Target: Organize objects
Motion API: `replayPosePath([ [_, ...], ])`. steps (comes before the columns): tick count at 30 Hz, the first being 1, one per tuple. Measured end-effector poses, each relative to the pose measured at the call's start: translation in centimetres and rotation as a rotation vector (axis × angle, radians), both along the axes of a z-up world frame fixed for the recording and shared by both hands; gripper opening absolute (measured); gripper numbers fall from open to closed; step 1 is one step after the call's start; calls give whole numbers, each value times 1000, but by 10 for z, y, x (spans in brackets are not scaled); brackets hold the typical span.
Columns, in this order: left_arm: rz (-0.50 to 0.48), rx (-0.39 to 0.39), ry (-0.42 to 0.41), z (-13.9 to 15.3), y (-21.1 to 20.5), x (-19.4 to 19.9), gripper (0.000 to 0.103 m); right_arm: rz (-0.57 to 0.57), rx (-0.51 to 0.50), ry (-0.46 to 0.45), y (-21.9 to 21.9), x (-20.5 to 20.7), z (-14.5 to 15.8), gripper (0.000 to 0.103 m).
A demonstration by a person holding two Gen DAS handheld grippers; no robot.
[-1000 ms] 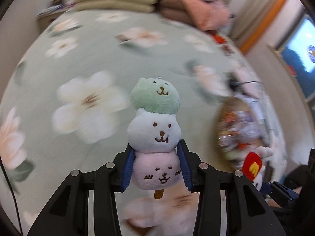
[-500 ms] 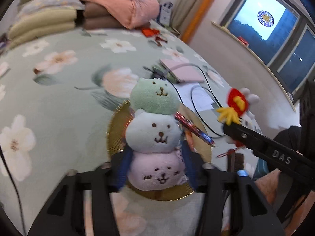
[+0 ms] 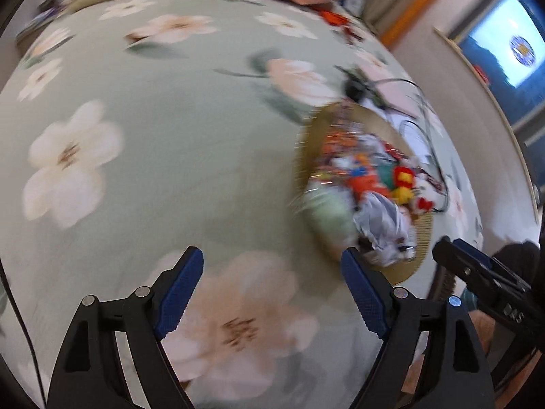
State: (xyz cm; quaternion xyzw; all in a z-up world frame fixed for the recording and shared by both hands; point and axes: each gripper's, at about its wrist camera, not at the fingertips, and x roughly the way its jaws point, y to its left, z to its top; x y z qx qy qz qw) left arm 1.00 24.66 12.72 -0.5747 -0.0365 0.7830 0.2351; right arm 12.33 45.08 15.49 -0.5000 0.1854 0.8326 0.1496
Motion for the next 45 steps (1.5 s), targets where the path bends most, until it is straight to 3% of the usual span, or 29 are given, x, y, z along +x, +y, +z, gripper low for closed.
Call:
replayPosePath([
  [6,139,-73,8,-5,-89,-1,82,143,-51,1,-76,-25,-6,76],
  [13,218,-167,35,-9,-178,-5,82,204,-86,-20,-168,-59,-14,76],
  [24,261,-364,39,-54,-260,-6,82,286,-21,-112,-269,-89,-57,76],
  [31,265,-390,34,-92,-282,3,82,270,52,-196,-284,-96,-103,76],
  [33,276,-436,47,-107,-285,4,82,254,93,-205,-284,-94,-115,76],
  [35,289,-444,76,-119,-290,6,92,251,155,-189,-284,-87,-133,76],
  [36,312,-437,103,-120,-294,7,103,259,183,-181,-285,-82,-142,76],
  [38,350,-381,140,-126,-303,12,103,274,198,-190,-284,-74,-157,78],
  [40,370,-341,207,-126,-307,20,103,225,205,-118,-277,-57,-159,103],
  [43,304,-356,324,-127,-301,25,103,186,130,-38,-261,-44,-169,103],
  [45,292,-324,326,-128,-303,17,103,243,188,-2,-265,-45,-170,103],
])
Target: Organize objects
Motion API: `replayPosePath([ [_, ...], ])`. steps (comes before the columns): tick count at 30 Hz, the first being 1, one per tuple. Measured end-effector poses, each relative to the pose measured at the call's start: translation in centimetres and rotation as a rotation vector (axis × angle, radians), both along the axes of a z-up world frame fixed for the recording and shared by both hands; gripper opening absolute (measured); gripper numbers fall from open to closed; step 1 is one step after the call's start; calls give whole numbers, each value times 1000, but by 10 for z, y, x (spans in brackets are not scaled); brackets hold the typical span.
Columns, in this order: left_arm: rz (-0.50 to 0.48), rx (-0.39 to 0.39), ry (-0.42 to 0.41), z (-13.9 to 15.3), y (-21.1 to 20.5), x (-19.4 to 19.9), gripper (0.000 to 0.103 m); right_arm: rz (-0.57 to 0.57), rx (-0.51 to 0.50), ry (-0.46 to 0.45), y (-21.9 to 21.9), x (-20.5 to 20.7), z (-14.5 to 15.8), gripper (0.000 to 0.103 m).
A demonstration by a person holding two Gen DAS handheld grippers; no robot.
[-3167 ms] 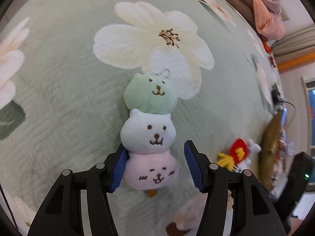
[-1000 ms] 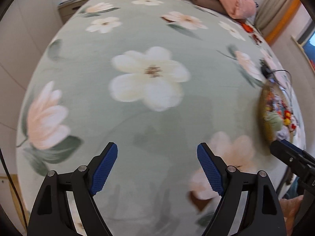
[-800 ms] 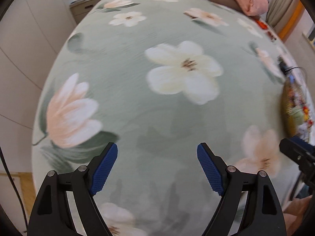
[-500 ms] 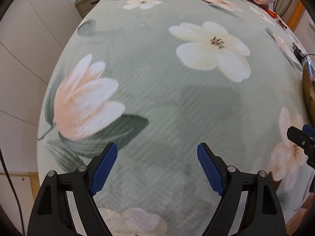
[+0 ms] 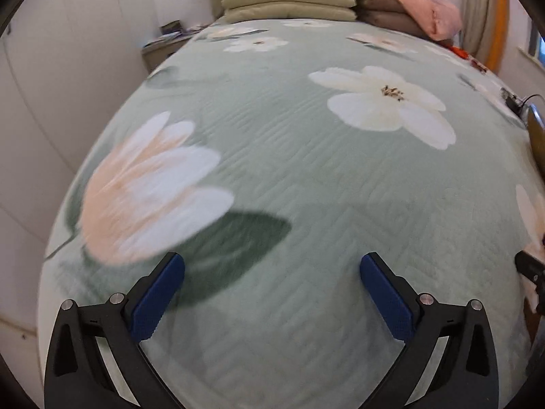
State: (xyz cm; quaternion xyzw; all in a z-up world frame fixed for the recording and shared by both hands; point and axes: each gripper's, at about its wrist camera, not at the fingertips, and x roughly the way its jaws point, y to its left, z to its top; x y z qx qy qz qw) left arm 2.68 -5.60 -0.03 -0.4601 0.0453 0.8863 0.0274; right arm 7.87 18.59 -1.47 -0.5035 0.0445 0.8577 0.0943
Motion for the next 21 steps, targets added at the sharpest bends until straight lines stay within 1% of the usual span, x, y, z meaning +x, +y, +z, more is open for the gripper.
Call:
replayPosePath([
  [1,9,10,3,1,-1,-7,103,44,43,21,-3,-3,1,103],
  [3,19,0,-1,-1,0,-17,103,89,99,54,-7,-8,1,103],
  [5,29,-1,19,-2,0,-17,103,92,135,66,-9,-11,2,103],
  [7,28,10,22,-3,0,-18,103,55,161,84,-13,-9,2,103],
  [8,28,13,22,-3,-1,-18,103,23,146,98,-16,-4,1,103],
  [10,28,7,23,-5,0,-18,103,-59,37,123,-7,2,-4,103],
  [12,28,5,24,-5,1,-18,103,-69,-30,124,0,-2,-6,103],
  [21,23,13,24,-5,0,-19,103,-68,-42,138,-3,-1,-7,103],
])
